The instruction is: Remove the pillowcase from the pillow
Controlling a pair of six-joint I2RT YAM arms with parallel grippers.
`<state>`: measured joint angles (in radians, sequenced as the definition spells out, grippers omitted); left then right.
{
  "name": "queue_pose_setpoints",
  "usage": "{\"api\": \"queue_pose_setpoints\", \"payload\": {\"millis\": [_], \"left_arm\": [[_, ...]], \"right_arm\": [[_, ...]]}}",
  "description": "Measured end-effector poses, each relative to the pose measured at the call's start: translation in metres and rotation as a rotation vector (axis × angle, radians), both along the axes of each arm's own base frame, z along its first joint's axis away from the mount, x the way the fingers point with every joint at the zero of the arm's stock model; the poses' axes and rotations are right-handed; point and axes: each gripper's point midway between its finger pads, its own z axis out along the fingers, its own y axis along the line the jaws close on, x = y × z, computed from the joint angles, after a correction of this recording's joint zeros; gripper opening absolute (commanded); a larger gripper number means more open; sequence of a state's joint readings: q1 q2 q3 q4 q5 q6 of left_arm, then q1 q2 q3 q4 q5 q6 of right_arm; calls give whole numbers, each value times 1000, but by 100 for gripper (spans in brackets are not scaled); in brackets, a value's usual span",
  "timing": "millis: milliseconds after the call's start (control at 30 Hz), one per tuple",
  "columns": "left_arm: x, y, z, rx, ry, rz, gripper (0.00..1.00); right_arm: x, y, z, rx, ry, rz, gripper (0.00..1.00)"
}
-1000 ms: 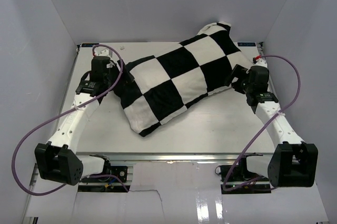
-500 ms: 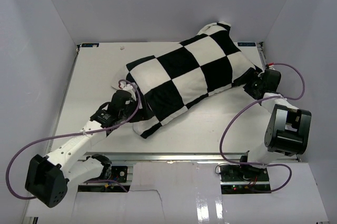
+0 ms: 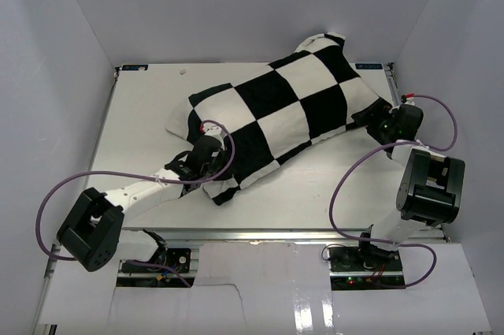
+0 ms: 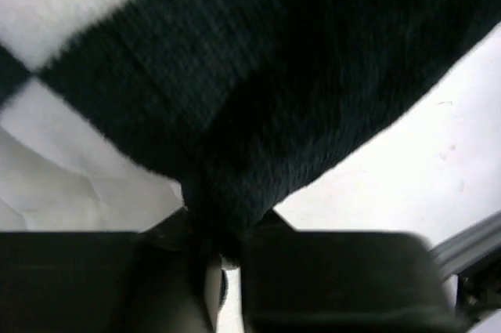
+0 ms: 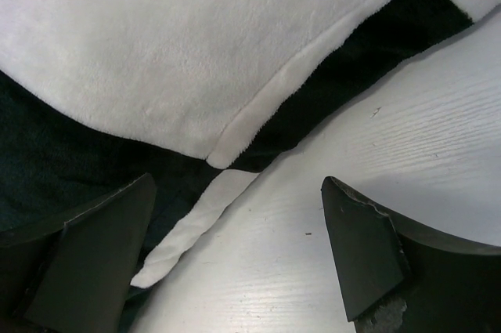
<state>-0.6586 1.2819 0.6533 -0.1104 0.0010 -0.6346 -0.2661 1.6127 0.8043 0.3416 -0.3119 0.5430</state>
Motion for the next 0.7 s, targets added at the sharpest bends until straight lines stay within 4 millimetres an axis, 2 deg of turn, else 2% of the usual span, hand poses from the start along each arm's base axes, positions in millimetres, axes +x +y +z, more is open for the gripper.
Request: {"api": "queue_pose_setpoints", "payload": {"millis": [67, 133, 200, 233, 300, 400, 500, 567, 700], "left_arm": [[3, 3, -8, 34, 14, 18, 0], [6, 4, -4, 45, 11, 24, 0], [7, 3, 13, 35, -12, 29, 0], [8, 3, 25, 25, -29, 32, 0], [12, 3, 62, -14, -90, 43, 0], [19, 1, 127, -91, -198, 59, 0], [18, 2, 173, -152, -268, 60, 0], [13, 3, 186, -176, -282, 55, 0], [0, 6, 182, -182, -239, 43, 0]], "right_arm": [[-1, 1, -1, 2, -1, 4, 93], [-3, 2, -4, 4, 0, 5, 93], [-7, 2, -9, 7, 6, 6, 93], [-9, 3, -12, 10, 11, 7, 93], [-17, 4, -20, 16, 26, 4, 93], [-29, 6, -28, 26, 37, -3, 93], [-31, 5, -29, 35, 31, -16, 94], [-28, 3, -24, 41, 8, -22, 94], [-21, -1, -12, 59, -50, -34, 95]]}}
